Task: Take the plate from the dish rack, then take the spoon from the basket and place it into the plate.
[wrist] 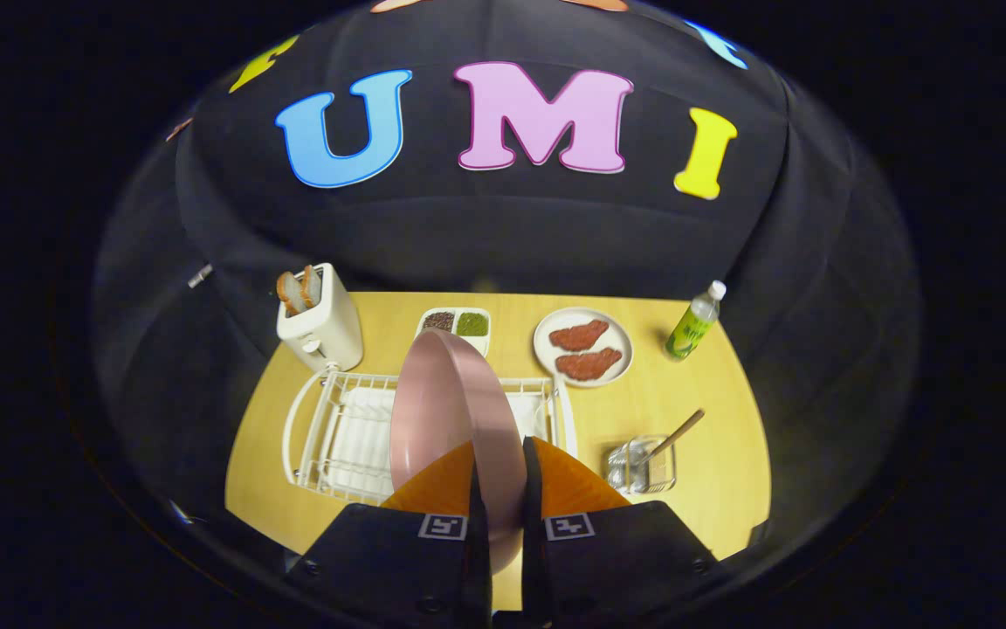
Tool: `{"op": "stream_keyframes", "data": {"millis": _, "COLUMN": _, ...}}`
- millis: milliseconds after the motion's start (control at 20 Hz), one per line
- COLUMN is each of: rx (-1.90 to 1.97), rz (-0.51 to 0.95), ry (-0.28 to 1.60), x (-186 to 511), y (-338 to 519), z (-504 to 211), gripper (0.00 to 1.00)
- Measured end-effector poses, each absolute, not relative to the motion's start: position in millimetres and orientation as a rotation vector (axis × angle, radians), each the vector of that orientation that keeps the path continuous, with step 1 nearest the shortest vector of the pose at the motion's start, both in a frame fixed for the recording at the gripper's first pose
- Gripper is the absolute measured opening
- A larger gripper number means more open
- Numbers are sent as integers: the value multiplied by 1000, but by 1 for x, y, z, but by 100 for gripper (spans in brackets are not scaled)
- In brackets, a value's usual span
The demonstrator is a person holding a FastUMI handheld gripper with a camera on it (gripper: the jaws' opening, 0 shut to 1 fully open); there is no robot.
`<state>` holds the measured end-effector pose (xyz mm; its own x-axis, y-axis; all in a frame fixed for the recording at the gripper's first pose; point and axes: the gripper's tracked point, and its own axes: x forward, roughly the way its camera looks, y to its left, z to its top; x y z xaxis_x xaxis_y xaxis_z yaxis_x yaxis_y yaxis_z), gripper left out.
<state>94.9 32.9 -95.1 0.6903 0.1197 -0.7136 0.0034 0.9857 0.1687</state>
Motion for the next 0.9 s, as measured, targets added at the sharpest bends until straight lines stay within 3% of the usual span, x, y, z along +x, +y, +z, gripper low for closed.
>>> {"op": "stream_keyframes", "data": {"millis": 600, "rx": 570, "rz": 279, "ry": 1012, "x": -52, "y": 29, "z": -239, "gripper": 17}}
{"op": "stream_keyframes", "data": {"millis": 900, "rx": 661, "rz": 302, "ry": 1110, "x": -65, "y": 30, "z": -330, "gripper": 18}}
